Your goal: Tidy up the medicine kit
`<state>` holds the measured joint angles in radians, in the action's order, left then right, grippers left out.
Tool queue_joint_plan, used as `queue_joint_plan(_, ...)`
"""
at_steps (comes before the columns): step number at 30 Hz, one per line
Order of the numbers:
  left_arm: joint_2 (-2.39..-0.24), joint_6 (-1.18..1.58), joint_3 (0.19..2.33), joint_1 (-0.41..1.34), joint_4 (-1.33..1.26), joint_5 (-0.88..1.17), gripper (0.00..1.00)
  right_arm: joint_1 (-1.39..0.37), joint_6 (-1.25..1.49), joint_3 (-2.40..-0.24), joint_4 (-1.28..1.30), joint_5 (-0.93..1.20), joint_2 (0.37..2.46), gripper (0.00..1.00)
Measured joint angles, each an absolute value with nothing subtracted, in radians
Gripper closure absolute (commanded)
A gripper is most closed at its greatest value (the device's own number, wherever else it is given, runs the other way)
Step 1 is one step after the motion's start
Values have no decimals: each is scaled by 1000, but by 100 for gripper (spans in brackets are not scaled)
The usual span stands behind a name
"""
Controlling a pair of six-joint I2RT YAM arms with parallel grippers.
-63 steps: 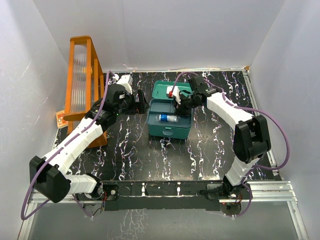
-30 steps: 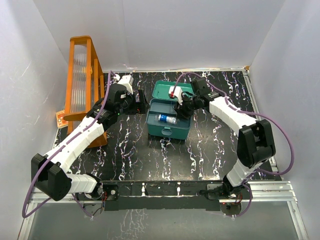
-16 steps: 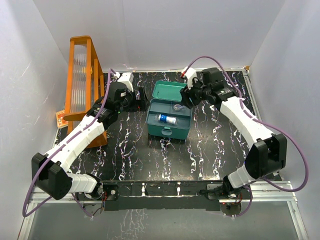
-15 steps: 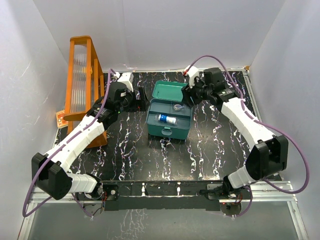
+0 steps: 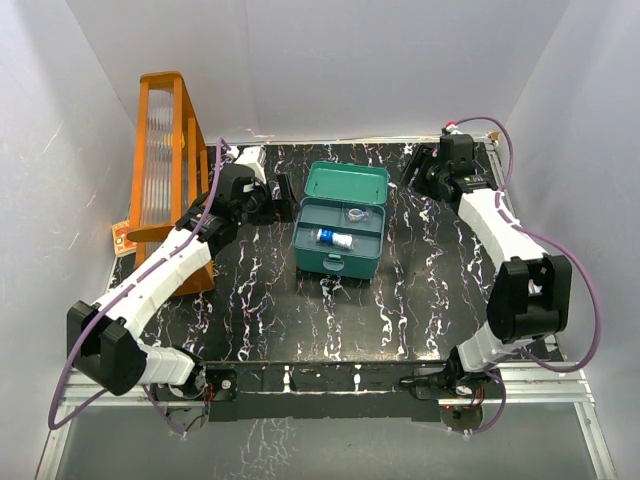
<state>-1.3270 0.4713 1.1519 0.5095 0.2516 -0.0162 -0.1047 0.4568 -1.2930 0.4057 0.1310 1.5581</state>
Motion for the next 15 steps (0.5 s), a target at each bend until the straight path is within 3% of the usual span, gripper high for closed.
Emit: queue_joint_plan(15, -1467, 494, 1143, 480, 307, -10, 4, -25, 741, -1315, 196, 382, 1888, 39)
